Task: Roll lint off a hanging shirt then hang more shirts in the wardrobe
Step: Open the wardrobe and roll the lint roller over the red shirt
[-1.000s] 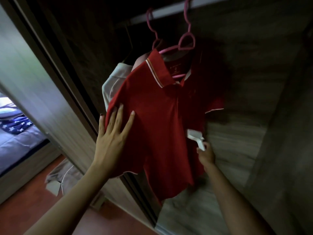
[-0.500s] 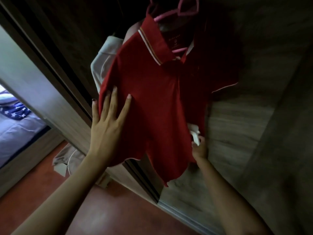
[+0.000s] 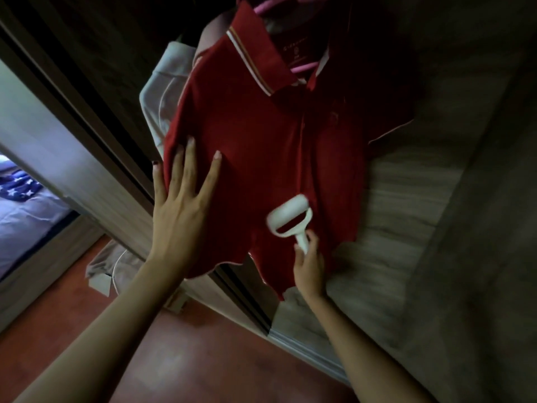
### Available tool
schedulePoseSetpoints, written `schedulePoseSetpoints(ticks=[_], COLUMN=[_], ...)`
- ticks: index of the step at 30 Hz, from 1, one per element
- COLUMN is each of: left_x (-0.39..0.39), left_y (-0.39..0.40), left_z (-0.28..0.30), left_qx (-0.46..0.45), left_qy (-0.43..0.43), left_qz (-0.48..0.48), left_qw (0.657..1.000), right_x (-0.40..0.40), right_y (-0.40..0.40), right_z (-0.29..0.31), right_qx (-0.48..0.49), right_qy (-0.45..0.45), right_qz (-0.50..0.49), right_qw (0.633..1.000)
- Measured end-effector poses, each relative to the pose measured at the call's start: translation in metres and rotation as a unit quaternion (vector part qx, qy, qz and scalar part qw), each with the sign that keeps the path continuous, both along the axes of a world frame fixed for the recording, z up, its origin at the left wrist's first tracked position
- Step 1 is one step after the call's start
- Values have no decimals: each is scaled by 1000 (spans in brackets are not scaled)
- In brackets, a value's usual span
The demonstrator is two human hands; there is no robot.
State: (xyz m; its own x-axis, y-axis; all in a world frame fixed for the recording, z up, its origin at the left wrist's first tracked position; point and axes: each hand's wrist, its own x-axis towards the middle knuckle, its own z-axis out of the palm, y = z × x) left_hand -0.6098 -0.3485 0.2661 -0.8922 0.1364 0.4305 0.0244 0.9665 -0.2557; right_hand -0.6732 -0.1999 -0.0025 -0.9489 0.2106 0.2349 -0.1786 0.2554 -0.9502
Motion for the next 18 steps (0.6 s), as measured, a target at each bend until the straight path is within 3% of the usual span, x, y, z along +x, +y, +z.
schedulePoseSetpoints(ticks=[3, 5, 10, 13, 15, 18], left_x=[-1, -1, 2, 1, 0, -1], left_y=[-1, -1, 3, 3, 1, -1], left_z=[-3, -3, 1, -1, -4, -5], left_qx=[-16, -19, -14, -13, -23, -33], left_qy=[1, -6, -17, 1, 3, 8], left_qz=[2, 6, 7, -2, 3, 8], left_qw=[1000, 1000, 1000, 1000, 1000, 999], right_x=[13, 17, 14, 17, 21, 32], right_y=[-3, -5, -18, -21, -18, -6], right_z=[-40, -49, -12, -9, -27, -53], right_qx=[76, 106, 42, 58, 111, 212], right_qy=[-138, -174, -41, -42, -91, -226], right_qz=[37, 22, -25, 3, 54, 101], right_qw=[987, 979, 998, 997, 988, 945])
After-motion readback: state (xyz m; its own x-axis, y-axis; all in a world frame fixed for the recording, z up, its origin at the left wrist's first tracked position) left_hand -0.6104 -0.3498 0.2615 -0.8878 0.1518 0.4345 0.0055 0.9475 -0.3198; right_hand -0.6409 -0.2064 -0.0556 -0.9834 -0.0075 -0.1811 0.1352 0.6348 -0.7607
